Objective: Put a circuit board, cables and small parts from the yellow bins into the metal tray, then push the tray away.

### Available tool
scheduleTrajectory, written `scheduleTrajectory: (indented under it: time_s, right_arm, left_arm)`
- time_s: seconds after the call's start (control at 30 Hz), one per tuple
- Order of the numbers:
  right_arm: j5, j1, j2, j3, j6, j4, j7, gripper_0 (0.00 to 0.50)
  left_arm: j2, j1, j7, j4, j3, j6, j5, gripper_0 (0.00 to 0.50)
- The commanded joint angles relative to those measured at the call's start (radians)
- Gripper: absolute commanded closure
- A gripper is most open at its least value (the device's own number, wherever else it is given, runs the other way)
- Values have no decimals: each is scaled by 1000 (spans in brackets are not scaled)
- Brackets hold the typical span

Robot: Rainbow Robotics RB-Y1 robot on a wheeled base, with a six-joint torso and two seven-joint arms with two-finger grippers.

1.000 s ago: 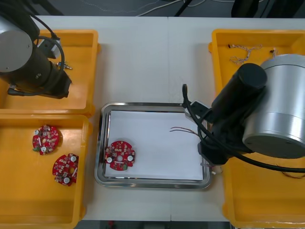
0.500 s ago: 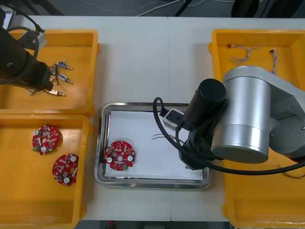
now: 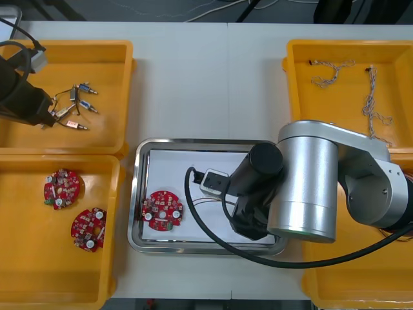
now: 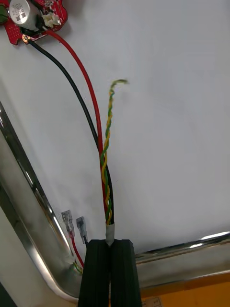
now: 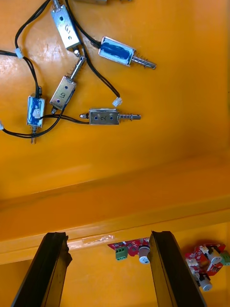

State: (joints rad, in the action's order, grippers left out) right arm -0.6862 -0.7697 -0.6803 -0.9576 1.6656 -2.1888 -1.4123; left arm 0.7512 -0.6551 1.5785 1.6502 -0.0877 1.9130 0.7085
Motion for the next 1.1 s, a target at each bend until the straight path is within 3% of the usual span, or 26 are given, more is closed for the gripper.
scheduleTrajectory:
  time_s: [0.03, 0.27, 0.97, 1.07, 1.1]
  right_arm:
    - [30, -42, -7, -59, -50, 9, -148, 500]
    - [34, -42, -28, -109, -92, 18, -269, 500]
    - [79, -42, 7, -217, -227, 162, -283, 500]
    - [82, -42, 13, -217, -224, 165, -280, 426]
    - [83, -42, 15, -217, -222, 165, -280, 363]
  left_arm:
    - [40, -66, 133, -44, -17, 7, -18, 0]
    - [40, -113, 253, -152, -14, -14, -47, 0]
    - [4, -147, 425, -336, -17, -259, -155, 0]
    - [-12, -146, 431, -337, -17, -285, -170, 0]
    - [-16, -146, 433, -339, -17, -292, -178, 0]
